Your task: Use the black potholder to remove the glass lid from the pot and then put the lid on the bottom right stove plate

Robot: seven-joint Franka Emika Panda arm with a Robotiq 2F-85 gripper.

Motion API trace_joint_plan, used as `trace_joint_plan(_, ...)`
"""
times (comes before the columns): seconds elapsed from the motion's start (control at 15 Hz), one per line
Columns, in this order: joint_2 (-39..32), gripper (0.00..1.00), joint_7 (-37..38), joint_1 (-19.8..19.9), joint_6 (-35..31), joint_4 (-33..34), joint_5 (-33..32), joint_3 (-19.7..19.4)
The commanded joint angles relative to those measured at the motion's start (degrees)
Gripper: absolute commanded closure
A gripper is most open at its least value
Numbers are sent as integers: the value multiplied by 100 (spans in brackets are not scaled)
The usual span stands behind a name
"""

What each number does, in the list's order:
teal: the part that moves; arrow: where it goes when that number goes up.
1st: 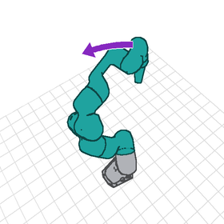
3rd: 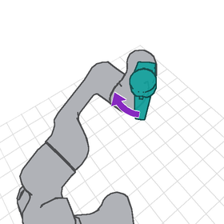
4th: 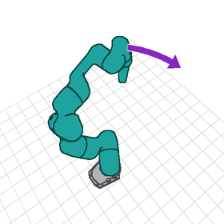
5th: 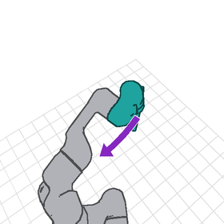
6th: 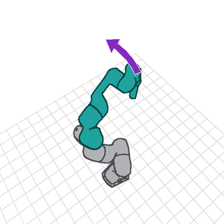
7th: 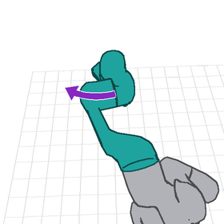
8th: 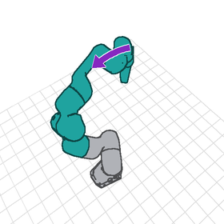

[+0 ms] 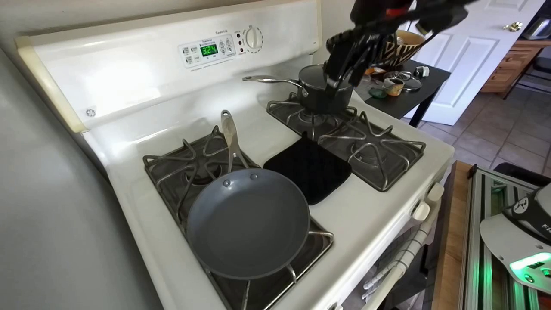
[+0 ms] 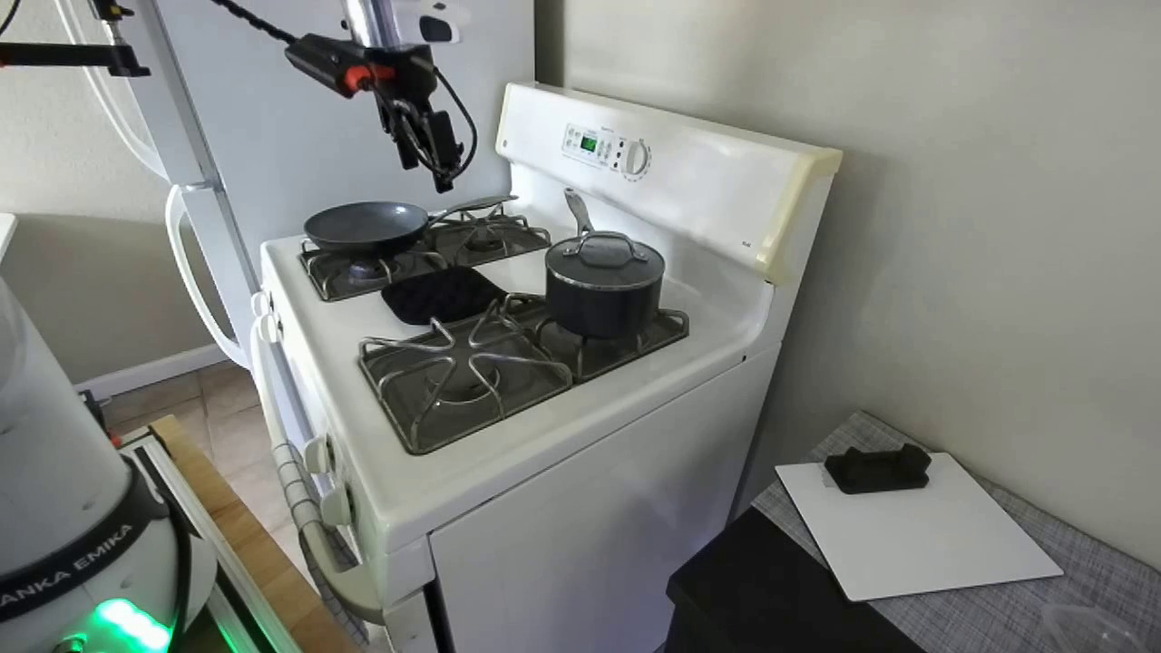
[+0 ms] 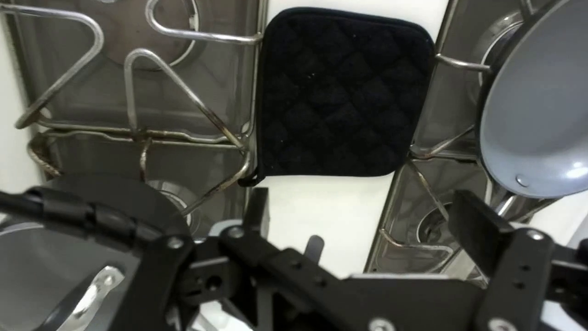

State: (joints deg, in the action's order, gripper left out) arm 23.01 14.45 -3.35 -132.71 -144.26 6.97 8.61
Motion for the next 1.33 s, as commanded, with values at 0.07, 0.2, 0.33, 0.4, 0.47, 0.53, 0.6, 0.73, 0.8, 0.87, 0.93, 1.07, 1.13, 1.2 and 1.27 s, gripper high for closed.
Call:
trace_joint_plan(0.07,-853,0,220,-100,-1400,-522,-69,218)
trace_joint_plan(0.2,-1304,0,284,-71,-1701,-502,-190,265)
trace_joint_plan(0.33,-1094,0,92,-137,-1533,-541,-96,143)
trace_joint_plan(0.4,-1220,0,99,-141,-1605,-534,-101,141)
trace_joint_plan(0.47,-1293,0,102,-143,-1636,-520,-102,139)
trace_joint_plan(0.53,-1315,0,104,-144,-1636,-506,-102,138)
trace_joint_plan(0.6,-1499,0,267,-81,-1854,-467,-247,168)
trace_joint_plan(0.73,-1714,0,218,-91,-2019,-435,-201,139)
trace_joint_plan(0.8,-1792,0,158,-122,-2076,-413,-124,117)
trace_joint_plan(0.87,-1879,0,122,-140,-2162,-392,-97,107)
trace_joint_plan(0.93,-1982,0,121,-148,-2225,-364,-101,103)
trace_joint_plan(1.07,-2187,0,149,-153,-2282,-292,-150,100)
trace_joint_plan(1.13,-2289,0,150,-165,-2324,-260,-149,98)
trace_joint_plan(1.2,-2381,0,194,-172,-2365,-243,-190,100)
trace_joint_plan(1.27,-2470,0,189,-186,-2364,-195,-191,93)
